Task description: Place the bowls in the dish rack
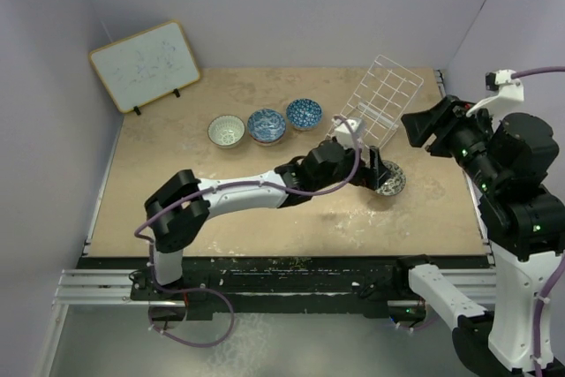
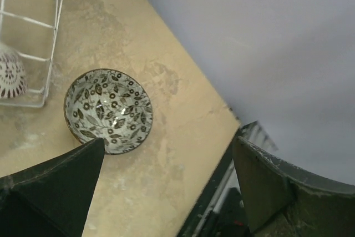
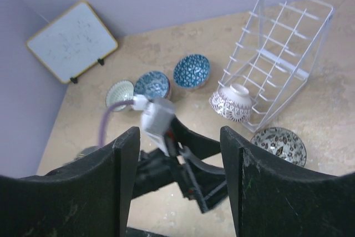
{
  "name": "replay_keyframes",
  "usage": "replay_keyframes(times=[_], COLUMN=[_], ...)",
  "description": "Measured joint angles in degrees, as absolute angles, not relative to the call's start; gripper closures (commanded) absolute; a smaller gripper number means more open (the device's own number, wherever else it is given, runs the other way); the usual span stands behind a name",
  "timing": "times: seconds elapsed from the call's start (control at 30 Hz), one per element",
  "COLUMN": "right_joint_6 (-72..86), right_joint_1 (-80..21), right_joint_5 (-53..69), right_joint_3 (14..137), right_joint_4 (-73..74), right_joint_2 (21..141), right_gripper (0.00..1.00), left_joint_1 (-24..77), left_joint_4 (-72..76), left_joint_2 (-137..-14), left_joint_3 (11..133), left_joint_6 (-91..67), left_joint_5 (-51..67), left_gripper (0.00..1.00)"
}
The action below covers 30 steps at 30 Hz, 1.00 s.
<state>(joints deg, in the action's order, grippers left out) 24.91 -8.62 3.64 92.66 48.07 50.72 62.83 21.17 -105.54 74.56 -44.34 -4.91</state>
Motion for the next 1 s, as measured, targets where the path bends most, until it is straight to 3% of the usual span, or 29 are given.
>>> replay_keyframes(times=[0.3,0.63,1.0], right_joint_6=[24.9,24.5,23.8], right_joint_1=[-8.6,-8.6,-8.6], right_joint_5=[2.5,1.1,-0.2], right_joint_3=[97.8,98.7,98.7], right_joint_4=[49.6,51.5,52.9], right_joint_2=[51.7,51.7,51.7], right_gripper=[0.35,0.34,0.34], left_joint_1=[66.6,69.0,69.0], left_joint_4=[3.2,-2.3,-7.5], left_joint_2=[-121.8,-129.9,-140.1], left_joint_3=[93.9,104.9,118.5], left_joint_6=[-17.1,-0.9,7.6], left_joint_5=[0.8,2.3,2.4], left_gripper=[0.01,0.02,0.21])
